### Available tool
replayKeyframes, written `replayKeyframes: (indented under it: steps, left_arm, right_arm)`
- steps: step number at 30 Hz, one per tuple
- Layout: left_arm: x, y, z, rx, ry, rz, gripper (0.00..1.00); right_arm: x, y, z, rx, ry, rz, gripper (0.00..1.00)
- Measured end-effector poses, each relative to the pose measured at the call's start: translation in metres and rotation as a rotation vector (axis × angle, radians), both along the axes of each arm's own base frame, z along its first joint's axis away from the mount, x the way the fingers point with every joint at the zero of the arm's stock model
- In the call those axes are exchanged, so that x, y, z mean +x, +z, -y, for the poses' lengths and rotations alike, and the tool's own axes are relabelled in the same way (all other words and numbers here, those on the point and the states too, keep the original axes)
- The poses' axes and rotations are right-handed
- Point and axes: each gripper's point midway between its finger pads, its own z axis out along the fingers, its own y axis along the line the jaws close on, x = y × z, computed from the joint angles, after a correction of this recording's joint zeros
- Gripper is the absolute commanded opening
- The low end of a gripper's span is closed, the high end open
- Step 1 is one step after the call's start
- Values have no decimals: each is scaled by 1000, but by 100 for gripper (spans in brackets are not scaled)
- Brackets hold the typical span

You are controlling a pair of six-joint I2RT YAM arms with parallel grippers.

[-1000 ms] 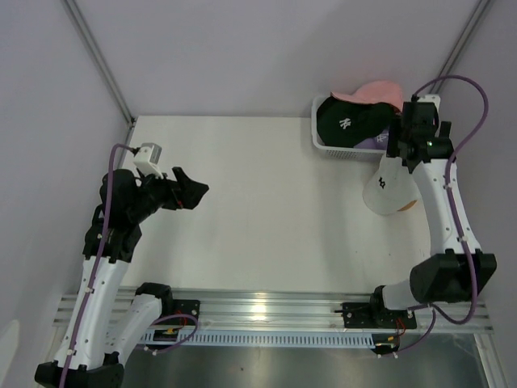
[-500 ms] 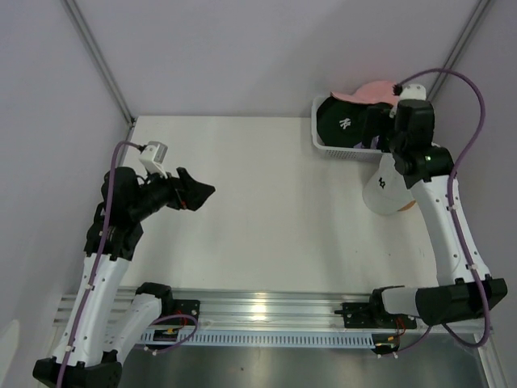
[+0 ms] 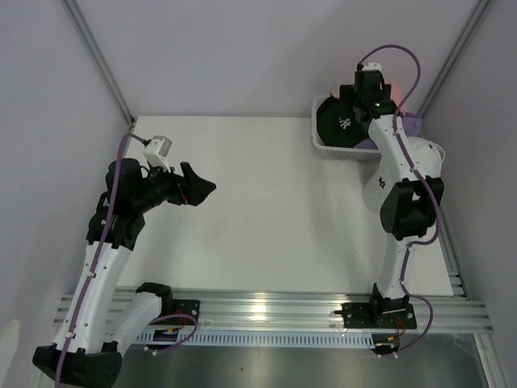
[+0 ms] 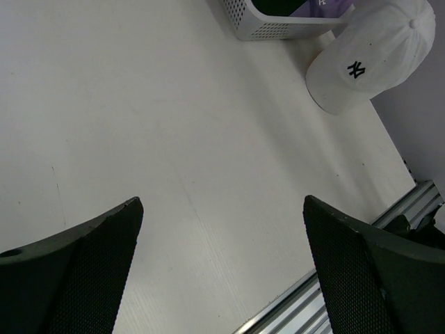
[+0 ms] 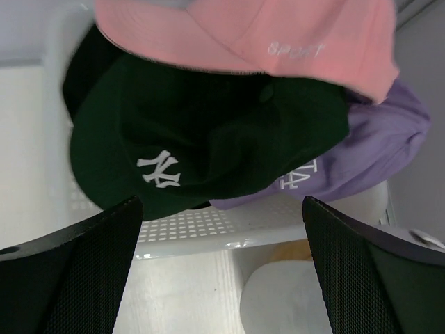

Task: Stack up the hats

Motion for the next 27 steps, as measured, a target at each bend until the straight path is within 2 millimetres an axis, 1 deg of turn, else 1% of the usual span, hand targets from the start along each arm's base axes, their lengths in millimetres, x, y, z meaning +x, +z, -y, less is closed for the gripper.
replayKeyframes:
  steps: [2,4,6,8,9,11,12,13,14,19,21,22,24,25,26,27]
  left_arm:
    - [2,-3,-1,6,4,-10,100]
    - [7,-9,-2,18,14,-30,99]
    - [12,-15,-3,31,26,-58,99]
    - [17,-22,-5,45,34,-82,99]
    - [18,-25,-5,48,34,-92,99]
    - [19,-28,-5,54,32,-104,99]
    - [19,-28,-5,54,29,-104,99]
    - [19,-28,-4,53,27,-102,100]
    - [20,-27,-4,52,26,-99,99]
    - [21,-25,-3,48,22,-87,100]
    - [21,-25,-3,48,23,-84,99]
    - [21,-24,-3,48,23,-84,100]
    - [22,-25,-4,51,29,-84,99]
    - [22,-25,-5,52,32,-84,100]
    - [22,-25,-5,53,33,-82,99]
    - [22,-24,-5,53,35,-81,99]
  right_arm:
    - [8,-33,9,-25,-32,-68,100]
    - [12,-53,14,-37,-46,-114,99]
    - [17,-65,21,-40,-61,-135,98]
    - [21,-68,31,-40,-81,-133,93]
    - [24,-68,36,-38,-90,-127,88]
    - [30,-65,44,-33,-106,-108,80]
    - [35,-62,48,-30,-114,-92,77]
    - [38,-60,50,-27,-119,-80,71]
    - [42,-58,52,-22,-119,-66,67]
    - [52,-51,53,1,-98,-16,67]
    - [55,-49,51,13,-86,-2,64]
    - [56,-49,50,18,-79,-1,60]
    - [60,-49,49,31,-74,4,55]
    - [62,-50,48,36,-73,6,47]
    - [62,-53,49,38,-75,3,42]
    - [63,-55,49,42,-79,0,33]
